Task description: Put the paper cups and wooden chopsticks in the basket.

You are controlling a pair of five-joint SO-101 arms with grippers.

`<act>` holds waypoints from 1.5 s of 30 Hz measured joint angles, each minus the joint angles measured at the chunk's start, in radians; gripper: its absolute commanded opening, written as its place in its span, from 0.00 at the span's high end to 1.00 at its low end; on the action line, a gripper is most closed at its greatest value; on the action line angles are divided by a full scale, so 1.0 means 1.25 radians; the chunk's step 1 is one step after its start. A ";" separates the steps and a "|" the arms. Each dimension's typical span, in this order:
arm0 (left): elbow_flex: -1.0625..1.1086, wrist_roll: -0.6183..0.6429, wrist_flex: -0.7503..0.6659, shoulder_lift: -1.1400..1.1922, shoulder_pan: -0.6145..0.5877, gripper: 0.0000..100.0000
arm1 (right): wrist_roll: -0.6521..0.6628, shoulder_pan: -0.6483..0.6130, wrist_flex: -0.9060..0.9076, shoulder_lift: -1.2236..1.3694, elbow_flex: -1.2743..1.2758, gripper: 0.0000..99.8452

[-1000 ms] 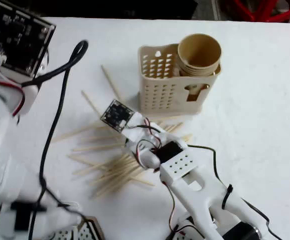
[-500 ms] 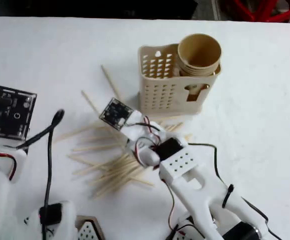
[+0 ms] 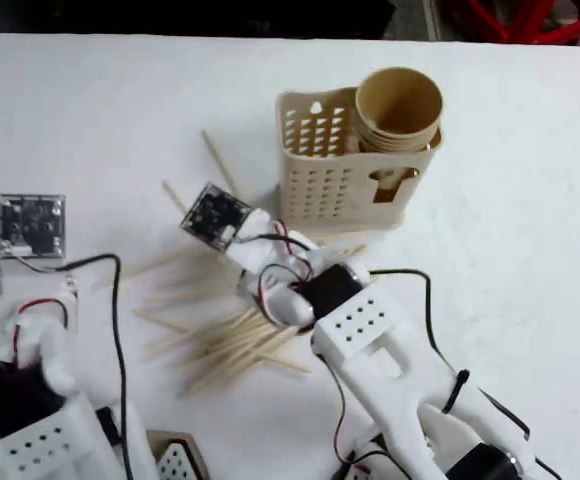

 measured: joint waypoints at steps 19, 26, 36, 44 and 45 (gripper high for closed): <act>0.373 0.045 -0.158 -0.193 -0.006 0.93 | 0.139 -0.099 0.112 0.557 -0.374 0.76; 0.379 0.045 -0.156 -0.217 -0.006 0.93 | 0.150 -0.064 0.113 0.733 -0.492 0.76; 0.379 0.045 -0.149 -0.217 -0.005 0.93 | 0.152 -0.029 0.119 0.784 -0.567 0.97; 0.379 0.045 -0.149 -0.217 -0.005 0.93 | 0.152 -0.023 0.142 0.768 -0.571 0.98; 0.383 0.045 -0.149 -0.218 -0.005 0.93 | 0.152 -0.025 0.151 0.759 -0.570 0.98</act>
